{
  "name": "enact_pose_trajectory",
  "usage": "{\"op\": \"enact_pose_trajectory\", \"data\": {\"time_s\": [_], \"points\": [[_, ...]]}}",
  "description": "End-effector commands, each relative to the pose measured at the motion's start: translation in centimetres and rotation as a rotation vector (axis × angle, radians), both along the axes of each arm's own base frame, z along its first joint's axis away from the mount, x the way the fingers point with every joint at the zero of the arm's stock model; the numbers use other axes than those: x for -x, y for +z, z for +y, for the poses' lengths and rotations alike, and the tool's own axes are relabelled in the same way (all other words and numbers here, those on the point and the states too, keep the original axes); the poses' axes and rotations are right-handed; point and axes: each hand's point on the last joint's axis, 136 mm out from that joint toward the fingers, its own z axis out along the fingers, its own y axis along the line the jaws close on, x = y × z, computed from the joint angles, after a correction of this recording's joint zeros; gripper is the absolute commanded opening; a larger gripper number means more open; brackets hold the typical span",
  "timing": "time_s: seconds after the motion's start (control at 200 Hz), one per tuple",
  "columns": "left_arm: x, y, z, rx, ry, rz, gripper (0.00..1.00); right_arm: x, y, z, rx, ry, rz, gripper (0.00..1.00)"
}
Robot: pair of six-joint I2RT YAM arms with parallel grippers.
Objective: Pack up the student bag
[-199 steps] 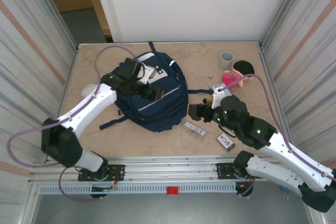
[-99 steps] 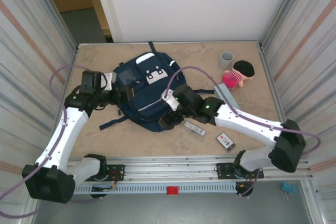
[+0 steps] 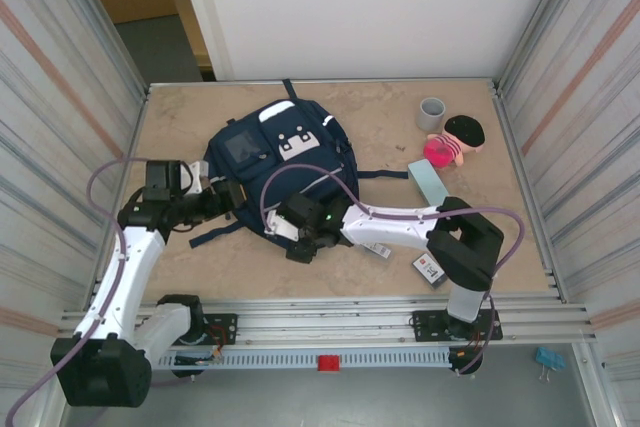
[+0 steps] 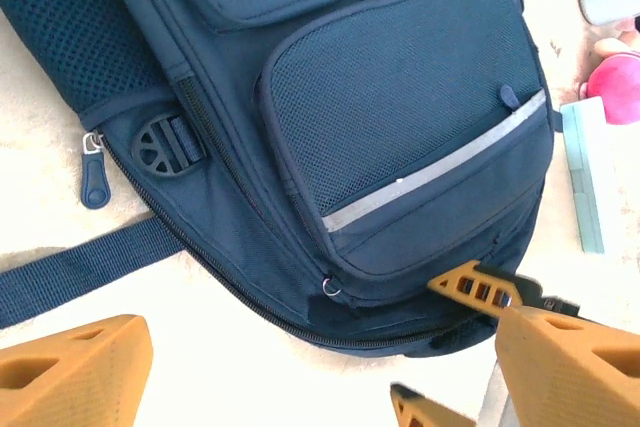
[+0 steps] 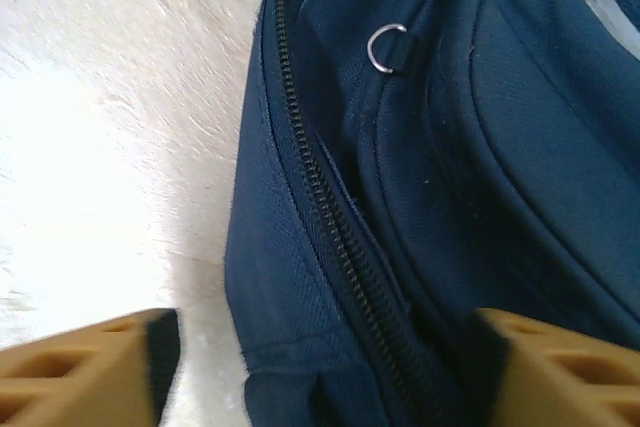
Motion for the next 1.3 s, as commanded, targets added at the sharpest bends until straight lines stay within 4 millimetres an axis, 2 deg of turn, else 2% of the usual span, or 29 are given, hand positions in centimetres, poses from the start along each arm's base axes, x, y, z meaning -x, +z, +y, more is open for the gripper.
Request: {"op": "enact_pose_trajectory", "data": {"time_s": [0.0,0.075,0.14,0.175,0.276,0.331,0.516,0.651,0.732,0.902,1.112,1.213,1.298], "points": [[-0.3,-0.6,0.2,0.023,0.034,0.008,0.87,-1.6,2.1,-0.3,-0.029,-0.019,-0.127,0.52],[-0.4,-1.0,0.1,0.032,0.034,0.012,0.86,-1.3,4.1,-0.4,-0.092,-0.001,-0.136,0.34],[-0.4,-1.0,0.0,0.034,0.032,0.010,0.84,-1.3,6.5,-0.5,-0.160,0.003,-0.143,0.14],[-0.3,-0.9,0.1,0.031,0.032,0.007,0.83,-1.5,8.2,-0.7,-0.208,-0.003,-0.154,0.08],[-0.1,-0.5,0.4,0.010,0.038,-0.020,0.82,-2.1,12.3,-1.5,-0.328,-0.009,-0.149,0.01],[0.1,-0.1,0.7,-0.005,0.044,-0.045,0.82,-2.6,14.3,-2.1,-0.382,-0.016,-0.156,0.00],[-0.1,-0.2,0.7,0.010,0.059,-0.141,0.74,-5.2,18.9,-4.6,-0.489,-0.062,-0.187,0.00],[-1.1,-1.6,0.2,0.036,0.041,-0.193,0.67,-5.8,20.3,-5.5,-0.517,-0.063,-0.190,0.00],[-1.9,-2.5,-0.2,0.046,0.014,-0.233,0.62,-6.0,20.5,-5.7,-0.515,-0.062,-0.193,0.00],[-3.5,-4.2,-1.2,0.016,-0.047,-0.252,0.61,-6.3,20.3,-5.6,-0.498,-0.066,-0.190,0.00],[-5.8,-6.7,-1.2,-0.048,-0.061,-0.251,0.58,-6.0,20.6,-5.3,-0.507,-0.051,-0.181,0.00],[-6.4,-7.5,-1.3,-0.078,-0.084,-0.248,0.47,-6.0,20.9,-5.4,-0.511,-0.053,-0.188,0.00],[-6.7,-7.1,-1.7,-0.079,-0.107,-0.278,0.35,-6.0,21.0,-5.5,-0.509,-0.057,-0.191,0.00]]}}
